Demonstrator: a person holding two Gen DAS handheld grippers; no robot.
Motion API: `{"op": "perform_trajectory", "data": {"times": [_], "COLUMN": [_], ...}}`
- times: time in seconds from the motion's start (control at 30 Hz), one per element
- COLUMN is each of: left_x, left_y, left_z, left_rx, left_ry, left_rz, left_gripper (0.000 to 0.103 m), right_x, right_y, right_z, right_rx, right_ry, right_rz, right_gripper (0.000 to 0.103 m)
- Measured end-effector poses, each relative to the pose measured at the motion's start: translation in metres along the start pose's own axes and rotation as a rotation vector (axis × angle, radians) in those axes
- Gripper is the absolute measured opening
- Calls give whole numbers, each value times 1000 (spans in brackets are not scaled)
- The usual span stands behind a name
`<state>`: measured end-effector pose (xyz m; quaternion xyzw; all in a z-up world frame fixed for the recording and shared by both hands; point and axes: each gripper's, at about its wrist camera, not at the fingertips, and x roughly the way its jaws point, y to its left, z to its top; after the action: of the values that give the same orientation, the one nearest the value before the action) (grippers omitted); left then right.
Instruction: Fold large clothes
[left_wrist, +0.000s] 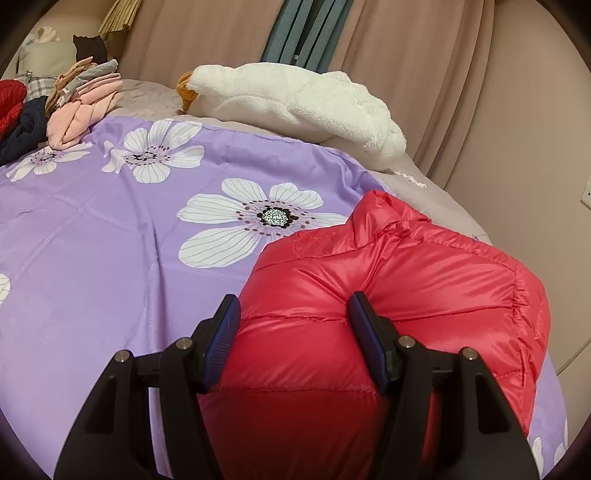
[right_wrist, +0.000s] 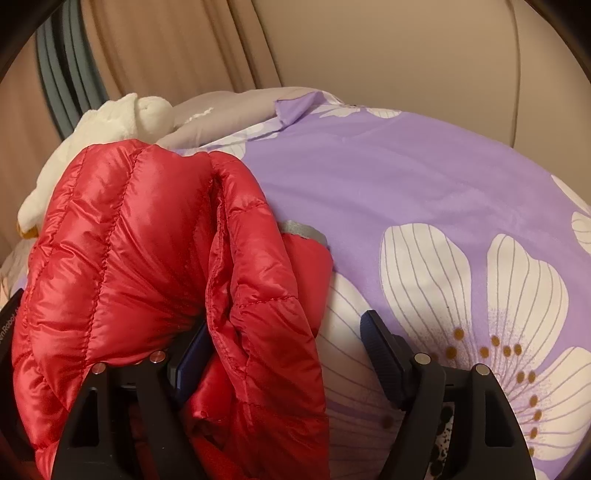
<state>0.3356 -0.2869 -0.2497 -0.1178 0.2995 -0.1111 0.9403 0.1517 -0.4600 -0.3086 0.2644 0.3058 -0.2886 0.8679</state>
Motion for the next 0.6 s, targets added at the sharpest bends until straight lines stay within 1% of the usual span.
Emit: {"op": "perform_trajectory", "data": {"times": [0.27,0.47,0.53,0.6], "left_x": [0,0,0,-1], "left_y": [4,22,24,22], "left_z": [1,-1,-2,-2], "left_rx": [-30,-114,-131,-123], "left_ry": [5,46,53,49], "left_rz": [-36,-83,-98,-89], "left_gripper": [63,74,74,74], "right_x": [0,0,1,2], "right_y": [0,-1,-1,-2], "right_z": [-1,-1,-1,-1], "right_rx": [7,17,18,19], "right_ry": [-2,-3,-4,-3], "right_rz": [-1,9,11,12], "right_gripper": [77,78,79,79]}}
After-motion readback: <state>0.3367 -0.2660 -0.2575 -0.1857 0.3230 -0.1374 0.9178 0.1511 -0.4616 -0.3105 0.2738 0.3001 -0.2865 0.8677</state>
